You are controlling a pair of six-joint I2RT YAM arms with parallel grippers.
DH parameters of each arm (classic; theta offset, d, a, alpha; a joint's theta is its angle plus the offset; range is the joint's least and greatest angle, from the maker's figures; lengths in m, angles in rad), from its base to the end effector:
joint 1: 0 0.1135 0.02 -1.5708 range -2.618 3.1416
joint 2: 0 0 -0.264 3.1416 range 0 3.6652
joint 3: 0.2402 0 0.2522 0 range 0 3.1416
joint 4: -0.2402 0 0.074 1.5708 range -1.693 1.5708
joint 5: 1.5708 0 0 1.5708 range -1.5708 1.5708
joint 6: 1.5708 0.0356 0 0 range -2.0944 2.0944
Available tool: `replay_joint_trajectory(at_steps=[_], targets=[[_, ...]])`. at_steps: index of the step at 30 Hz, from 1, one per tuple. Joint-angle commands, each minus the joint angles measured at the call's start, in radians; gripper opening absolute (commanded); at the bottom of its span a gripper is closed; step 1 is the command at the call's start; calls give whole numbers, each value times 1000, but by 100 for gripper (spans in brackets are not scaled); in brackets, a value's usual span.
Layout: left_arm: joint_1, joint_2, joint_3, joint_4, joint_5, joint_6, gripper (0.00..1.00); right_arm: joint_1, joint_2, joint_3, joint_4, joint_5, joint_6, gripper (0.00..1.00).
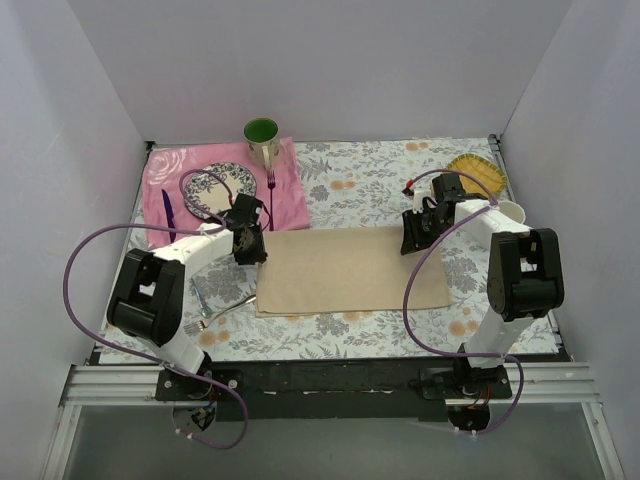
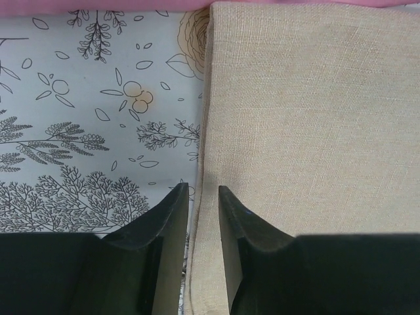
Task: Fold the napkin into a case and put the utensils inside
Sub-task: Pick up the rectangle-folded napkin at the center of the board.
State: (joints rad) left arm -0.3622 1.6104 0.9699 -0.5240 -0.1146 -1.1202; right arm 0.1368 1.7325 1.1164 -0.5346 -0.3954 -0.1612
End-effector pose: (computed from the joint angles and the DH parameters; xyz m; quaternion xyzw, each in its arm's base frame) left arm 0.2875 -0.1046 0.1785 -0.3725 0.9042 -0.0946 0.1865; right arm 0.3356 0.0600 0.1839 -0.1829 0.9423 0.1896 0.2068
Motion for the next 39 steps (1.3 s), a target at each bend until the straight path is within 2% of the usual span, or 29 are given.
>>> replay_joint_trajectory(at_steps=[1, 9, 17, 20, 23, 26, 28, 34, 39], targets=[[-3, -33, 20, -11, -17, -18, 25, -5, 4, 14, -19, -8, -11, 37], [-3, 5, 4, 19, 10, -13, 25, -5, 9, 16, -18, -7, -9, 37], [-3, 68, -13, 21, -37, -4, 24, -5, 19, 20, -19, -5, -8, 37], [-7, 88, -19, 19, -37, 3, 15, -5, 24, 23, -19, -7, -8, 37], [-6, 105, -22, 10, -31, 5, 11, -3, 29, 26, -21, -10, -6, 38], [-7, 112, -11, 2, -30, 0, 1, -5, 27, 26, -21, -10, -6, 38], [-7, 111, 7, -7, -28, -1, 0, -3, 27, 26, -22, -10, -6, 38], [-6, -24, 56, -5, -20, 52, 0, -3, 18, 42, -45, -26, -6, 37], [-24, -98, 121, -54, 59, 94, 0, -16, -17, 52, -77, -49, -4, 38]])
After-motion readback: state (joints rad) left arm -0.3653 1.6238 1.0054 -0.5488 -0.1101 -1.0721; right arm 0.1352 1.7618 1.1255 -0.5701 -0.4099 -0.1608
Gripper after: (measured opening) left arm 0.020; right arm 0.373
